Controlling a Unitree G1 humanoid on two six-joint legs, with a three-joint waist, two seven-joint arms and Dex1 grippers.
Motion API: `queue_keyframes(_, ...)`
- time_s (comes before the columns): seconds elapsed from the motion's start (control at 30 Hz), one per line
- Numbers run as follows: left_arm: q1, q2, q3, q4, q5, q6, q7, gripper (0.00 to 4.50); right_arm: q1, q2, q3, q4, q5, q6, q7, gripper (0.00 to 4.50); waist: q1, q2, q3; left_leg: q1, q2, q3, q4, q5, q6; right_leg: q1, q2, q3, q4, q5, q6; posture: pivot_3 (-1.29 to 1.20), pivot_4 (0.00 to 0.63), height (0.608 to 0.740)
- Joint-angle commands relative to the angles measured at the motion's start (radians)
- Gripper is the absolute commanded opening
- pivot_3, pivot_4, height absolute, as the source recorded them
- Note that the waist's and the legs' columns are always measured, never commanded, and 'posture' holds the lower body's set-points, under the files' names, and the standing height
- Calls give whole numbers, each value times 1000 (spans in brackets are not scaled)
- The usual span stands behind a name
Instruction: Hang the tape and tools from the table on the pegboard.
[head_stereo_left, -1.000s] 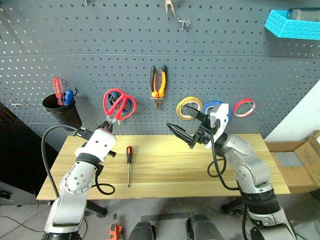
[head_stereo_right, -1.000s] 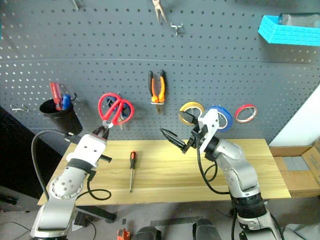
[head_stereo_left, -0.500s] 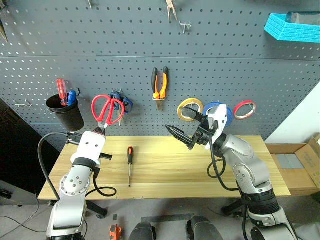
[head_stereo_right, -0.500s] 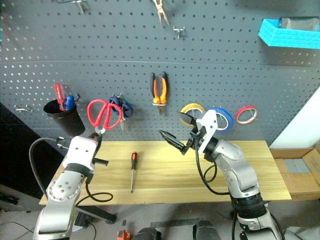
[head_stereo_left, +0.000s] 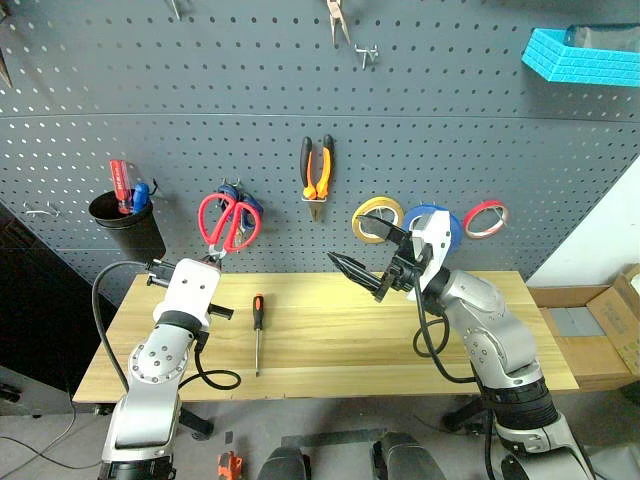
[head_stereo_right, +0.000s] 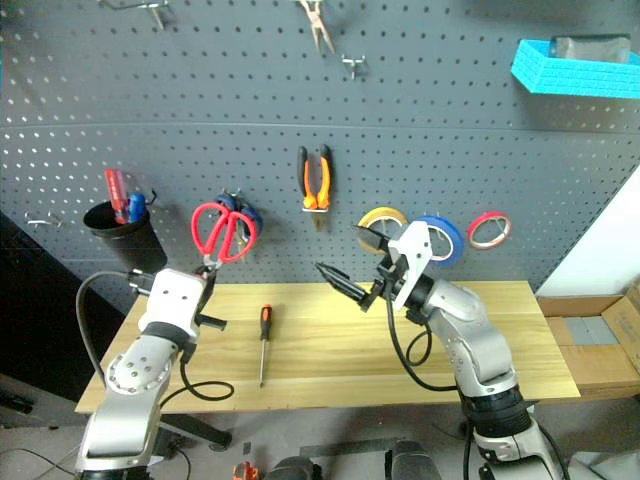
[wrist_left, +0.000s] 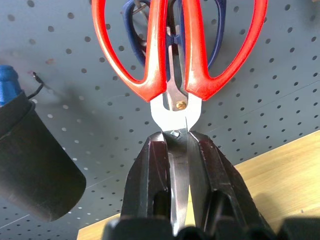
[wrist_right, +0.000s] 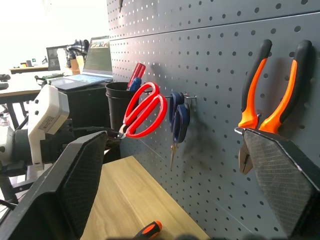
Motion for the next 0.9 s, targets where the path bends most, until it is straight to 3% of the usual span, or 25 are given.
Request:
queue_keyframes(0.03, -40, 18, 10, -7, -8, 15, -9, 217, -13, -1, -8, -15, 0, -23, 4, 4500, 0, 0, 0, 0, 0, 0, 0, 0, 0, 0, 0, 0, 0, 0, 0, 3, 64, 740)
queue_keyframes(0.4, -197, 50, -9, 87, -27, 117, -56, 217, -18, 6, -3, -4, -5, -26, 4, 4500, -2, 0, 0, 0, -1, 0, 0, 0, 0, 0, 0, 0, 0, 0, 0, 5, 71, 740)
queue_keyframes(0.8, -161, 8, -39, 126, -25, 126, -23, 4156, -9, 1, -2, -4, -9, -32, 14, 4500, -2, 0, 0, 0, 0, 0, 0, 0, 0, 0, 0, 0, 0, 0, 0, -4, 73, 740)
queue_keyframes(0.83, -148, -3, -40, 131, -32, 134, -21, 4394, -6, -1, 0, -4, -11, -31, 15, 4500, -2, 0, 0, 0, 0, 0, 0, 0, 0, 0, 0, 1, 0, 0, 0, -4, 73, 740)
queue_keyframes(0.9, -118, -30, -43, 138, -43, 150, -17, 4394, -1, -6, 7, 2, -19, -28, 17, 4500, -3, 0, 0, 0, 0, 0, 0, 0, 0, 0, 0, 1, 0, 0, 0, -7, 79, 740)
